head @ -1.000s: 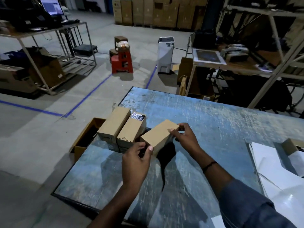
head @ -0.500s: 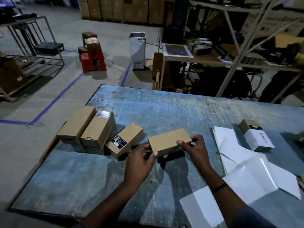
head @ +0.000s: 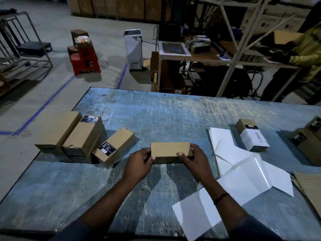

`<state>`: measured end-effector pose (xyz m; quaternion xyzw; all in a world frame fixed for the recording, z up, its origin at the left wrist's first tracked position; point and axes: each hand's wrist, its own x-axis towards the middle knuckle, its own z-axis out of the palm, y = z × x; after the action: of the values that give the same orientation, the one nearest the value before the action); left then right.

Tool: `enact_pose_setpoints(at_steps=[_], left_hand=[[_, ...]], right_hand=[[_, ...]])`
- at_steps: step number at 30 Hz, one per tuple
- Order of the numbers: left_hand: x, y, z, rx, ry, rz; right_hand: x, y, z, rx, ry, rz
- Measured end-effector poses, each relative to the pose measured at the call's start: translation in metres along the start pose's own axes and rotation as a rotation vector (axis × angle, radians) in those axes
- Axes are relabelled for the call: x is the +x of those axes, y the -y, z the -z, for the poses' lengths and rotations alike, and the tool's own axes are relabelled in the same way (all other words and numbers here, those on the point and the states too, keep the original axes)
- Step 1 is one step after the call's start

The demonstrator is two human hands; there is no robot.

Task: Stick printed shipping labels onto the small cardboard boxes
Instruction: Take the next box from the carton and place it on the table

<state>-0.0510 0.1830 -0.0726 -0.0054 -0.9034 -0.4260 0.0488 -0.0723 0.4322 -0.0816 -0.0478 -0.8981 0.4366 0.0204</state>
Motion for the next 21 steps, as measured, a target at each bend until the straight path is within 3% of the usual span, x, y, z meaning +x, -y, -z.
enact_pose_setpoints(at_steps=[6, 14, 21], left_hand=[[0.009, -0.004, -0.003, 0.015, 0.009, 0.030], [0.016, -0.003, -0.002, -0.019, 0.052, 0.070], [0.025, 0.004, 0.002, 0.052, 0.178, -0.015]], right_hand=[[0.001, 0.006, -0.001, -0.223, -0.060, 0.113], [0.008, 0.001, 0.002, -0.256, 0.013, 0.173], [0.015, -0.012, 0.015, -0.331, 0.149, 0.215]])
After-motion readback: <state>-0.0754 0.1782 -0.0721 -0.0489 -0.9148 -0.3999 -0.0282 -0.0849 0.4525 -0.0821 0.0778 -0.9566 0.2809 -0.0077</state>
